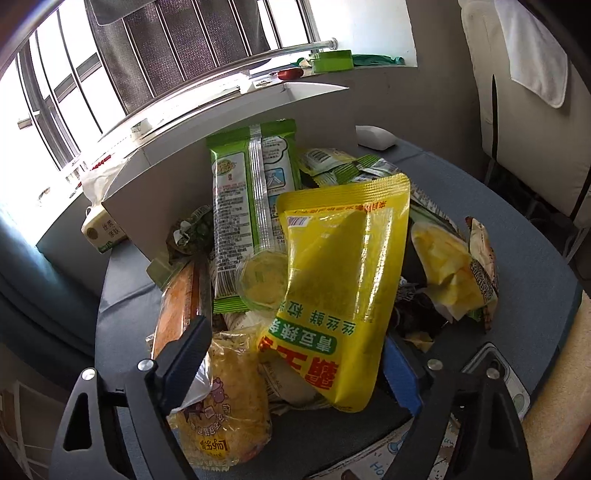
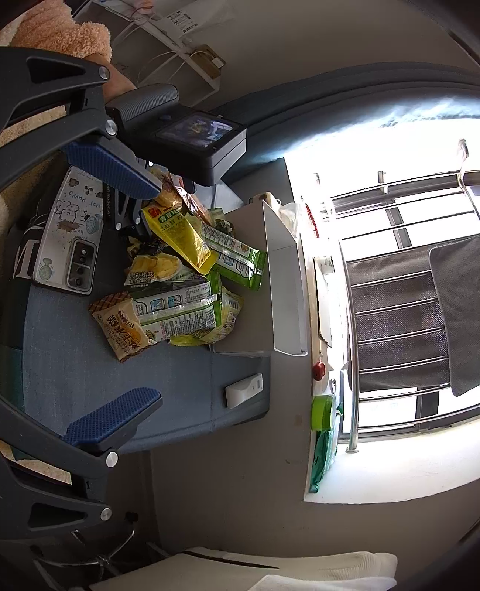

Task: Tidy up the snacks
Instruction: 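Grasp the yellow snack bag with the left gripper, then drop the yellow bag into the white box while the right gripper grasps the cake packet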

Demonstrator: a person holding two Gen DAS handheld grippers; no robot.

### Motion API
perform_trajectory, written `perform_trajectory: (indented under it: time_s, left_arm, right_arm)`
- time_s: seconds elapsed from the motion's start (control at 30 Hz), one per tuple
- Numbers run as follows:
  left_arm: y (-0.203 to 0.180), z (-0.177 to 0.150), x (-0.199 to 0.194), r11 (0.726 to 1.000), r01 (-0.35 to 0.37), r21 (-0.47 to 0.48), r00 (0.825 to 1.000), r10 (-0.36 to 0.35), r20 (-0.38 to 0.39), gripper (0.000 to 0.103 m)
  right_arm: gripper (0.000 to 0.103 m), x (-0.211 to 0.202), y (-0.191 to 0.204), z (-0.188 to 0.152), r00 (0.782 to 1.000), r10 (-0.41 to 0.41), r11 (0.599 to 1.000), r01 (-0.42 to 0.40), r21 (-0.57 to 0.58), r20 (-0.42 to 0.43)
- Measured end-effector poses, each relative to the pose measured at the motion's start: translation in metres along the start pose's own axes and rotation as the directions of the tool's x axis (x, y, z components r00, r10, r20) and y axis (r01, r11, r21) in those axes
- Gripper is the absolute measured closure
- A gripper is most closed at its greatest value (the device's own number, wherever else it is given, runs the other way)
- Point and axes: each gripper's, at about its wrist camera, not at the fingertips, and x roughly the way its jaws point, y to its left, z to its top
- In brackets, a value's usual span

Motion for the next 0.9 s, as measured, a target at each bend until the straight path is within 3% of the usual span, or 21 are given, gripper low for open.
perform_trajectory:
  time_s: [0.03, 0.13, 0.37, 0.57, 0.7, 0.83, 0.9]
  left_arm:
    - [0.001, 0.0, 0.001, 1.0, 0.026, -0.001, 1.0, -0.026, -0.006, 0.04]
    - [0.002, -0.002, -0.007, 1.0, 0.016, 0.004, 1.0, -0.016, 0.017, 0.058]
    - [0.029, -0.011, -0.043, 0.986, 0.126, -0.105, 0.989, -0.117, 0.087, 0.061]
    - [0.073, -0.025, -0.093, 0.927, 0.275, -0.256, 0.946, -0.213, 0.245, 0.062]
    - [0.102, -0.042, -0.117, 0.874, 0.339, -0.348, 0.916, -0.223, 0.333, 0.062]
    - [0.12, -0.065, -0.133, 0.837, 0.363, -0.409, 0.901, -0.204, 0.382, 0.062]
    - [0.126, -0.076, -0.135, 0.829, 0.358, -0.43, 0.904, -0.194, 0.38, 0.062]
  right_arm:
    - [0.0, 0.001, -0.002, 0.0, 1.0, -0.001, 1.0, 0.001, 0.005, -0.003]
    - [0.0, 0.004, -0.005, -0.002, 1.0, 0.002, 1.0, -0.002, 0.023, -0.012]
    - [0.0, 0.011, -0.01, -0.007, 1.0, 0.002, 1.0, -0.001, 0.03, -0.029]
    - [0.0, 0.044, -0.027, -0.023, 0.989, -0.089, 0.995, 0.083, -0.058, -0.116]
    - [0.0, 0.085, -0.041, -0.036, 0.975, -0.06, 0.997, 0.05, -0.054, -0.212]
    - [0.0, 0.122, -0.043, -0.046, 0.962, -0.041, 0.997, 0.021, -0.076, -0.269]
    - [0.0, 0.135, -0.044, -0.047, 0.96, -0.015, 0.997, -0.007, -0.078, -0.281]
